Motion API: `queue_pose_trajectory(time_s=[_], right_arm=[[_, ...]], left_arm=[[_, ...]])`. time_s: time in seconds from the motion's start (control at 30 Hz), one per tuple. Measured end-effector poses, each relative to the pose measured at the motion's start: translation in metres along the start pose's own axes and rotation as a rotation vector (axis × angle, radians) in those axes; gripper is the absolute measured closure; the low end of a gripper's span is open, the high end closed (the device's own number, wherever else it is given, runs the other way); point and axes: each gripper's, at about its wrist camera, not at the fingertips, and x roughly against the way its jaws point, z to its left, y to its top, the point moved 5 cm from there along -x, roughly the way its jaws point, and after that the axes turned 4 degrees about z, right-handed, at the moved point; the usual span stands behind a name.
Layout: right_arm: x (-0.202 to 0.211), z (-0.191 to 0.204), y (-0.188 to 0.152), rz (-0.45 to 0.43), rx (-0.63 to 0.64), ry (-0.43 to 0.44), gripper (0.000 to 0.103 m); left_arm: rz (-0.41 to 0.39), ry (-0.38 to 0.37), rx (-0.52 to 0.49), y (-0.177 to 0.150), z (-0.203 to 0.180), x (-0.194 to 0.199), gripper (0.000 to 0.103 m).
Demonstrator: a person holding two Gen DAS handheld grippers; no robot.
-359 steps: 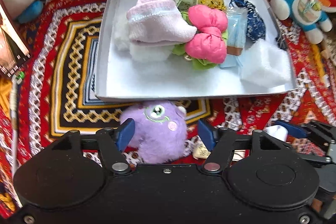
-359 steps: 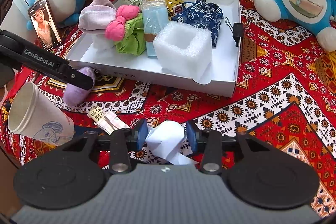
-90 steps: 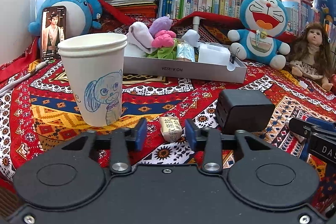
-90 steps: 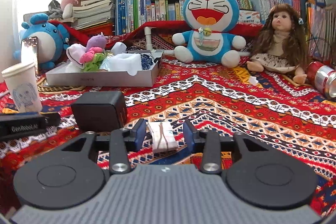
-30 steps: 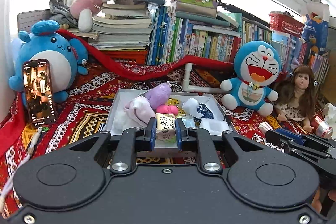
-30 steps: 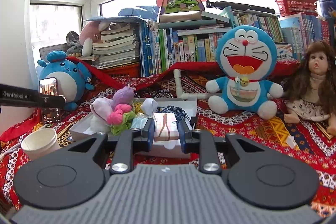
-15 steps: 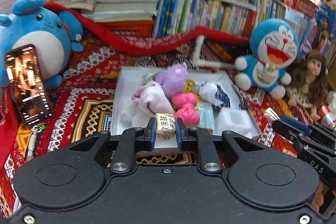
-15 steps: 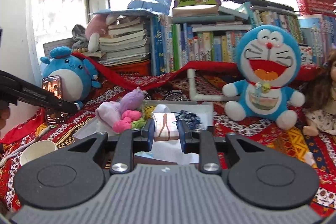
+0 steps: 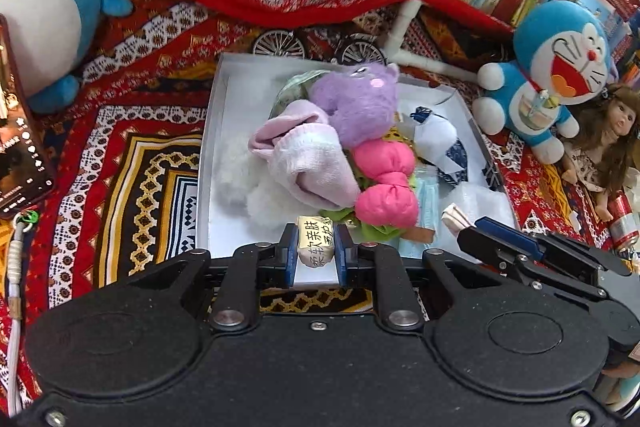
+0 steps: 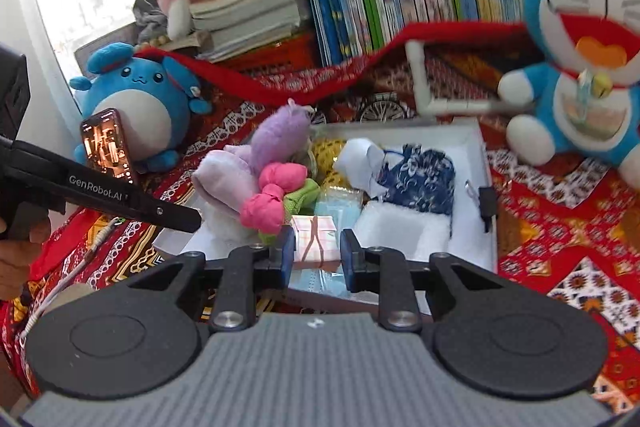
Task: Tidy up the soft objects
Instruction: 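Lower the cream block into the tray and open the left tool while the right tool releases the box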
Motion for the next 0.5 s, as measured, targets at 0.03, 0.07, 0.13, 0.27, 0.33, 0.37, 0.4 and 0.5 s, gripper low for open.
queue_pose_trajectory(time_s=[0.03, 0.07, 0.13, 0.27, 0.33, 0.37, 0.4, 0.5], right_arm=[[-0.002, -0.001, 0.0, 0.005, -0.004, 0.007, 0.073], [-0.005, 0.0, 0.001, 0.01, -0.003, 0.012, 0.074], [-0.006, 0.002, 0.002, 0.017, 0.008, 0.009, 0.074], [-0.013, 0.006, 0.005, 0.061, 0.019, 0.04, 0.073], [-0.018, 0.01, 0.004, 0.089, 0.033, 0.052, 0.073], [-0.021, 0.012, 0.004, 0.099, 0.042, 0.053, 0.073], [-0.023, 0.013, 0.004, 0.107, 0.05, 0.054, 0.073], [-0.032, 0.019, 0.004, 0.132, 0.059, 0.076, 0.074]], left_arm=[[0.011, -0.004, 0.004, 0.002, 0.002, -0.004, 0.086], [0.018, -0.004, 0.011, 0.003, 0.003, -0.007, 0.086], [0.03, 0.002, 0.009, 0.006, 0.005, -0.013, 0.085], [0.046, 0.023, -0.003, 0.008, 0.007, -0.023, 0.085], [0.058, 0.03, -0.005, 0.008, 0.008, -0.028, 0.085], [0.063, 0.034, -0.008, 0.008, 0.008, -0.031, 0.085], [0.066, 0.038, -0.011, 0.008, 0.009, -0.033, 0.085], [0.074, 0.048, -0.015, 0.007, 0.01, -0.038, 0.085]])
